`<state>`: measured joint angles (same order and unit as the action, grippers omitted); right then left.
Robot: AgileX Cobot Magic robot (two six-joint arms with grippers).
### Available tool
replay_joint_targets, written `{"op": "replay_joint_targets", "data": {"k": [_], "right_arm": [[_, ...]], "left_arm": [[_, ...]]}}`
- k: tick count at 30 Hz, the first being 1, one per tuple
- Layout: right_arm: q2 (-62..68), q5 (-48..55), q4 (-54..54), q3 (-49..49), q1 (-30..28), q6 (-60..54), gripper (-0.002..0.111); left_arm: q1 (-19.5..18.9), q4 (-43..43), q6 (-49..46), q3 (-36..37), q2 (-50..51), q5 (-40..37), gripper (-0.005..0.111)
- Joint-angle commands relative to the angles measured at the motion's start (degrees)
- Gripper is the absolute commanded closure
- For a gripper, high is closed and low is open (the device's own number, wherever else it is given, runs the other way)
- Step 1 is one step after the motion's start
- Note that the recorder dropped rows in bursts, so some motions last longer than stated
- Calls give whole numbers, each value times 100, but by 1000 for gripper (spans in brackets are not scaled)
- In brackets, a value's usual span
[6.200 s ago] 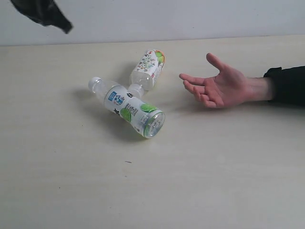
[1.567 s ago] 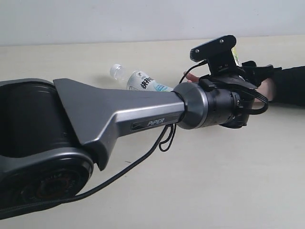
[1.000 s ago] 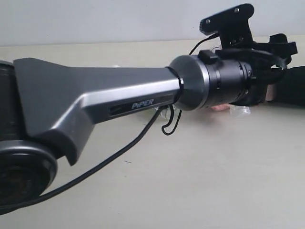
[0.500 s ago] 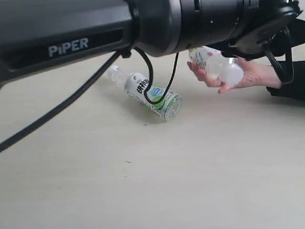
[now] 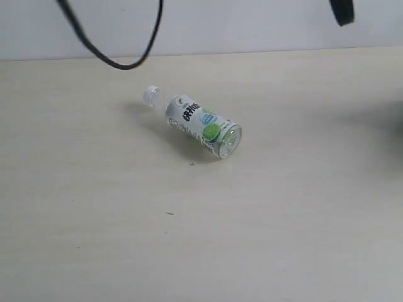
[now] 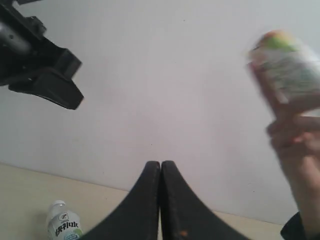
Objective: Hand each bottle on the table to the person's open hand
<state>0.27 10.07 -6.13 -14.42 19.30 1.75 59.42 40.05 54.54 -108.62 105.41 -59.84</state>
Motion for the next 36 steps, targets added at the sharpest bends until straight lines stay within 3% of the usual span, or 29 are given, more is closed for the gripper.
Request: {"op": "replay_joint_targets", "data": {"k": [1,8,13,17,20,24,28,32,36], "right_arm": [[-27,14,6,26,-1,-2,108],[-27,24,6,26,-1,-2,108],[-27,47,23,26,-1,-2,108],[-27,47,23,26,-1,-2,108],[-27,47,23,26,-1,-2,108],[-27,60,22,26,-1,-2,108],[-27,60,22,26,-1,-2,108],[-27,60,22,26,-1,-2,108],[-27,70,22,26,-1,-2,108]], "left_arm": [[17,637,519,1375,-830,414,107],[-19,2024,1705,4610,-2607,2087,107],[-19,3120,2654,6512,-4366,2559,107],[-19,3304,2671,7604,-5847,2692,107],[-19,3590,3454,8135,-6934,3450,107],[-19,3775,3454,8488,-7964,4572,107],[-19,3809,3454,8393,-8661,4835,107],[-19,4718,3369,8315,-8966,4833,107],[-19,5320,2408,8611,-8989,4796,107]]}}
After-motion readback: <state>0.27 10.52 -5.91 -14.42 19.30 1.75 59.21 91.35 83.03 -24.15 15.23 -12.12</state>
